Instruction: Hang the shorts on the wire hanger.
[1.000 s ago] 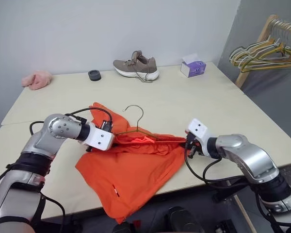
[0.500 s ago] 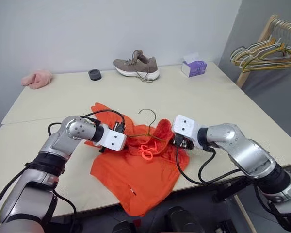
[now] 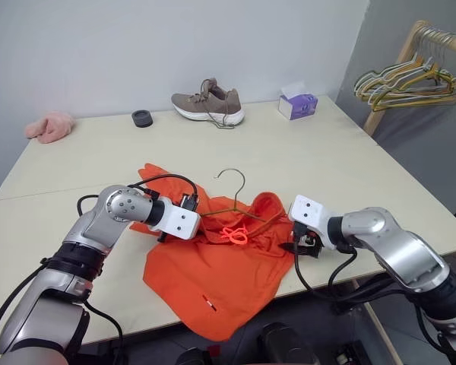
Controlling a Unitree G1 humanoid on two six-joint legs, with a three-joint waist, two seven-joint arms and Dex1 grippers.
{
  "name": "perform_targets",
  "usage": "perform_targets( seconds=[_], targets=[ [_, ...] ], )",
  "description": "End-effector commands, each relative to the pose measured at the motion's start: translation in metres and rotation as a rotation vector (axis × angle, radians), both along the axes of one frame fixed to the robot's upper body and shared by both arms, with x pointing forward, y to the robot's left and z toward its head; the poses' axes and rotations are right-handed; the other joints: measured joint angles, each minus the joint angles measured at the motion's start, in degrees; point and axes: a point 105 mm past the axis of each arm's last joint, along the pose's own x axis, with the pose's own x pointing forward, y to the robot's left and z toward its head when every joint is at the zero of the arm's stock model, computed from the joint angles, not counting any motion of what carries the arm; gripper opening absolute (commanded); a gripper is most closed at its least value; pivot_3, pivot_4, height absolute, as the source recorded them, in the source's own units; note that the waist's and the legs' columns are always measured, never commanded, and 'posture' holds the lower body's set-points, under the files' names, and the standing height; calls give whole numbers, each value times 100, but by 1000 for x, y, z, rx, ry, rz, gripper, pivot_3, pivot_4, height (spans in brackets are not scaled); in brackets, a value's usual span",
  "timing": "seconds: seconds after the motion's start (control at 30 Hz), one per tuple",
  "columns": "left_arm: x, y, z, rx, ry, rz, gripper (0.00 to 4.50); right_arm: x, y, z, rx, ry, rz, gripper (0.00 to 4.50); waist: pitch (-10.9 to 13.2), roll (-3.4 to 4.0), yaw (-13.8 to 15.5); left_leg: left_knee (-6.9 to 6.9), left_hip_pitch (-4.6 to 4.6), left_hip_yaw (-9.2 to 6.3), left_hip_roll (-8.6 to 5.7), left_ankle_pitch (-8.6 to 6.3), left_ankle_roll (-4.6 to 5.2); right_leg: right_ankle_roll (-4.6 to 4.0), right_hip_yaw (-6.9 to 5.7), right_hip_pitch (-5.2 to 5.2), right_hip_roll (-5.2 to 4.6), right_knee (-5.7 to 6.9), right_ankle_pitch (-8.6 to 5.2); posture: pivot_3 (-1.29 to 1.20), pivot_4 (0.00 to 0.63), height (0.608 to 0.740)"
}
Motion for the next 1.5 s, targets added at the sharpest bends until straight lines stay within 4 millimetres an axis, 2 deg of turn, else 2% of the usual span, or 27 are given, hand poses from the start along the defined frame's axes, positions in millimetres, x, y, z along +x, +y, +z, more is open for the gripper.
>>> perform_targets(
  seconds=[0.03,0.2,0.27,0.33,0.47,0.6,0.63,0.83,0.9,1.03,1.17,1.37,1.5],
  targets=[
    [2,-6,13,-30,-43,-20,704,8,11,1,6,10,52,3799,-1,0,1,0,0,0,0,0,0,0,0,1,0,0,0,-275,32,740],
    [3,-8,15,-51,-47,-15,704,17,25,-13,-8,56,97,3799,-1,-1,2,1,0,-1,-3,0,0,-1,-1,1,-1,1,1,-269,25,740],
    [4,-9,18,-77,-47,-6,704,19,32,-18,-15,68,127,3436,-2,-1,1,3,0,-1,-4,0,0,-7,-1,1,-1,2,4,-264,23,740],
    [3,-8,19,-95,-41,2,704,19,36,-18,-11,67,142,2948,-2,-1,3,4,0,-2,-4,0,0,-22,-3,1,-2,2,14,-264,23,740],
    [4,-8,24,-150,-24,29,704,21,38,-8,32,50,139,1541,-3,-1,7,4,-1,-6,-4,0,0,-24,-7,1,-6,3,15,-260,21,740],
    [5,-8,30,-213,-15,58,704,21,32,3,55,38,128,116,-3,0,9,5,-1,-10,-5,0,0,-25,-11,3,-9,4,15,-265,20,740],
    [5,-8,31,-223,-13,61,704,20,30,6,61,35,125,0,-3,-1,8,5,-1,-10,-5,0,0,-25,-11,3,-10,4,15,-268,20,740],
    [4,-13,40,-331,70,100,704,13,23,19,68,16,133,0,-4,-1,9,6,-1,-12,-6,0,0,-25,-14,4,-11,4,15,-279,24,740],
    [2,-16,45,-379,124,114,1444,10,20,24,63,4,143,0,-3,-1,5,6,-1,-13,-7,0,0,-24,-14,4,-12,4,15,-283,25,740],
    [3,-14,59,-504,206,183,2616,7,13,30,46,-13,148,0,-3,0,-9,5,-1,-15,-5,0,0,-18,-16,4,-10,4,11,-290,30,740],
    [12,5,71,-570,235,295,3853,6,-3,32,39,-3,102,0,-3,0,-10,5,-1,-16,-5,0,-1,-18,-16,4,-9,4,11,-295,33,740],
    [30,36,83,-654,201,454,3853,10,-37,30,64,27,-55,0,-3,-1,-8,5,-1,-15,-6,0,0,-19,-17,5,-9,3,11,-304,38,740],
    [39,42,92,-734,191,500,3853,10,-53,28,93,40,-153,0,-2,-1,4,6,-1,-14,-9,0,0,-18,-16,8,-9,1,11,-310,40,740]
  ],
)
